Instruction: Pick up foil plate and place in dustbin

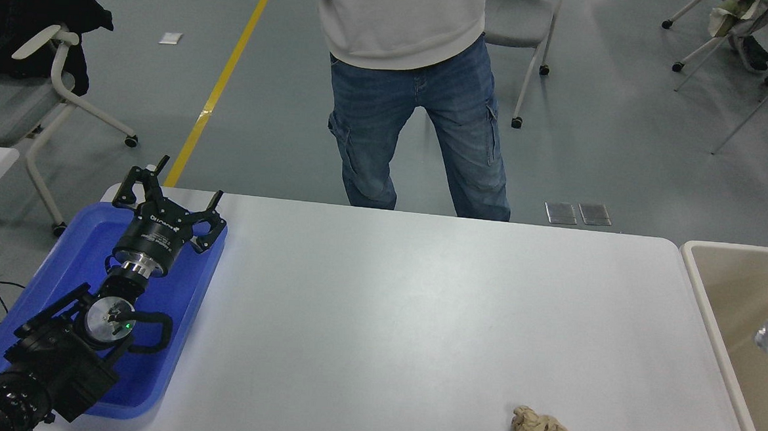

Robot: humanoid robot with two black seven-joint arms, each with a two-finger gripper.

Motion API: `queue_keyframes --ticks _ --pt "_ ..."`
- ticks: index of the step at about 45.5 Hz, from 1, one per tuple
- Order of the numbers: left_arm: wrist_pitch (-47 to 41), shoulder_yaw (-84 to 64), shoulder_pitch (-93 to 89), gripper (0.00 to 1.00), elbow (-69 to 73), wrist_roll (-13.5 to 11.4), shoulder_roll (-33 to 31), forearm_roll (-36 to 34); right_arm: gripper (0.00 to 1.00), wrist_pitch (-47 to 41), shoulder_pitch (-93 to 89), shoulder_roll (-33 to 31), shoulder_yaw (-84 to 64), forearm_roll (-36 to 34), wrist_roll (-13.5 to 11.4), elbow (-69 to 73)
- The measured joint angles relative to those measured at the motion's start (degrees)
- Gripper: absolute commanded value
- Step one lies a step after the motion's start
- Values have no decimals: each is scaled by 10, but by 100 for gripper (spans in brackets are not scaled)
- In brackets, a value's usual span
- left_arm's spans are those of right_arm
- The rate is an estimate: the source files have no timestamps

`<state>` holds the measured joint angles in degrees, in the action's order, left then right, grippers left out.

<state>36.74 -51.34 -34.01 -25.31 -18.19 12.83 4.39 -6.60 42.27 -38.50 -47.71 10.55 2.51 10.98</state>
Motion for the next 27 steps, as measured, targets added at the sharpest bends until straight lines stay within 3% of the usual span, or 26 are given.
queue_keyframes --ticks 5,8,10,14,18,27 --pt "0 0 0 100 0 0 0 0 0 17 -21 10 12 0 -2 -12" --pt "0 0 0 100 0 0 0 0 36 24 -31 14 17 -1 -3 -17" --pt "0 0 0 100 0 0 0 0 55 29 -35 15 19 -1 -3 -18" --pt "0 0 0 100 0 0 0 0 71 48 -44 18 22 -1 -3 -23" --pt "0 0 0 100 0 0 0 0 94 75 -49 20 25 -2 -4 -24" --pt "0 0 0 100 0 0 0 0 100 118 -54 23 28 -3 -4 -24"
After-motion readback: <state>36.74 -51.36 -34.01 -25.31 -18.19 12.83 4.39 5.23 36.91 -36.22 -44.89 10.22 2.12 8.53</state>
